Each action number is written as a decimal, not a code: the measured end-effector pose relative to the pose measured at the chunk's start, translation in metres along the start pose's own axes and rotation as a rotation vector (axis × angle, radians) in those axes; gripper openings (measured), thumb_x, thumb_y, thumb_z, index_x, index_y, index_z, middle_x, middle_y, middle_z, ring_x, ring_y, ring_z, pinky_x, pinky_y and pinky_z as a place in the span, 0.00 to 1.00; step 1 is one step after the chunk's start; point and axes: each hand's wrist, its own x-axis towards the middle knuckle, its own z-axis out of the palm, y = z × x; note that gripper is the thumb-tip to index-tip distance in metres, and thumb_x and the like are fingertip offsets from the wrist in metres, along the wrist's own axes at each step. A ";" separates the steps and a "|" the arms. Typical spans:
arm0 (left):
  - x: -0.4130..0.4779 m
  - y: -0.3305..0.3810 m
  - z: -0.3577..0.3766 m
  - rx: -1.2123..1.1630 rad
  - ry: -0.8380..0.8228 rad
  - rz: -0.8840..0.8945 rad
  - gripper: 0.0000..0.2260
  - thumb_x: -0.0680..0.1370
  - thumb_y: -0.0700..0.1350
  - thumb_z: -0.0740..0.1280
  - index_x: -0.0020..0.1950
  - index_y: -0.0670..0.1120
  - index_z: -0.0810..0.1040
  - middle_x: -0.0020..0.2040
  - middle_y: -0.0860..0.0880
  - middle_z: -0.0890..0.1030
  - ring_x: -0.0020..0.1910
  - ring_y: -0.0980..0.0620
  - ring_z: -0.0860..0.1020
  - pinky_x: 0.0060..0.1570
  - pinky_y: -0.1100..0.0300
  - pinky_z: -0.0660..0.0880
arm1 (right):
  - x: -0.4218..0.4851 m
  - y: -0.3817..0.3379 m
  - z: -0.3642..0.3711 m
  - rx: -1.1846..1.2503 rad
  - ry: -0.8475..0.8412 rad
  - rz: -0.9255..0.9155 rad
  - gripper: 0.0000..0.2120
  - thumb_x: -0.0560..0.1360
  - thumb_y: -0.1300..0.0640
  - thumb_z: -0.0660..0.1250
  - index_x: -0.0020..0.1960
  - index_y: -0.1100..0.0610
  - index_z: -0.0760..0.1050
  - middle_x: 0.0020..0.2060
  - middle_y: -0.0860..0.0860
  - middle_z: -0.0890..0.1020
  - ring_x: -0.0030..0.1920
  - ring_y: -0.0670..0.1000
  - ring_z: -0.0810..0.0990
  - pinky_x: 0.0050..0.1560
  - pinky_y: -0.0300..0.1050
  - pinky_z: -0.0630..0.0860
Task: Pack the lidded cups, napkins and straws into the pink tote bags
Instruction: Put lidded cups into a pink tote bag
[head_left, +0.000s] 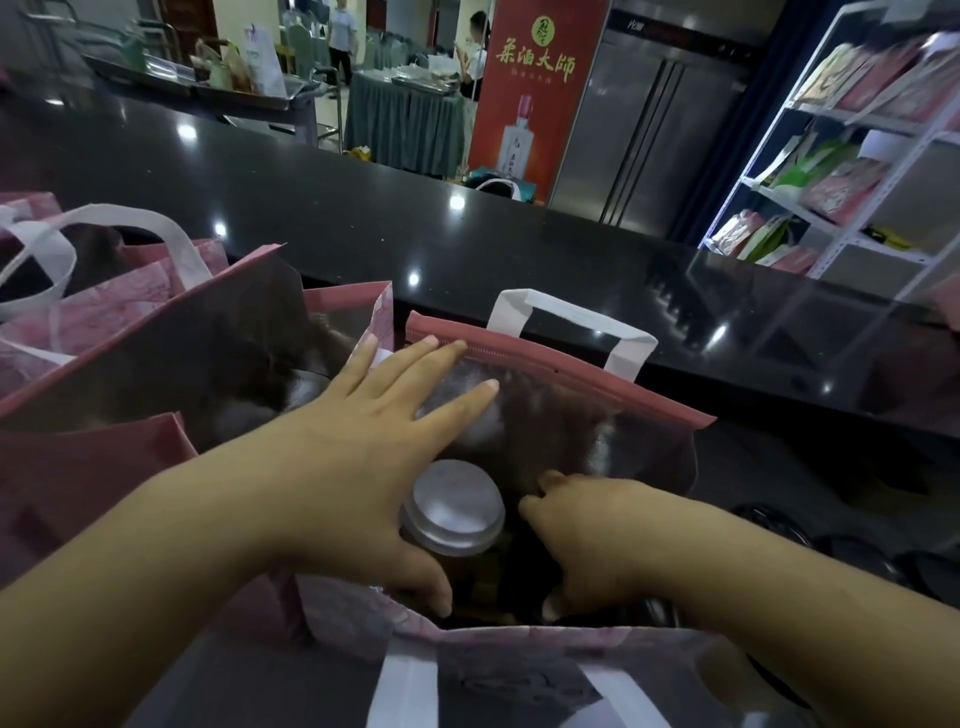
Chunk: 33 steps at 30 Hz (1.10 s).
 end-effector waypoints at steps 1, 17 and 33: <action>0.000 0.000 0.000 -0.001 0.001 -0.001 0.55 0.56 0.78 0.59 0.66 0.62 0.24 0.68 0.56 0.22 0.65 0.58 0.21 0.67 0.53 0.26 | 0.000 0.000 0.000 -0.007 -0.008 0.007 0.30 0.65 0.41 0.73 0.60 0.54 0.68 0.56 0.54 0.70 0.51 0.56 0.73 0.42 0.48 0.70; -0.002 0.005 0.002 -0.003 0.025 0.000 0.53 0.60 0.76 0.60 0.66 0.62 0.24 0.68 0.57 0.22 0.64 0.59 0.20 0.64 0.55 0.23 | -0.010 0.003 0.001 0.015 0.011 -0.020 0.35 0.61 0.47 0.78 0.61 0.55 0.65 0.56 0.54 0.70 0.51 0.55 0.73 0.42 0.46 0.69; -0.001 0.003 -0.013 0.061 0.346 0.133 0.26 0.69 0.52 0.72 0.62 0.40 0.74 0.56 0.43 0.77 0.54 0.41 0.76 0.63 0.46 0.68 | -0.018 0.006 -0.011 0.054 0.220 -0.037 0.34 0.68 0.45 0.72 0.70 0.48 0.63 0.63 0.50 0.72 0.60 0.54 0.73 0.54 0.49 0.74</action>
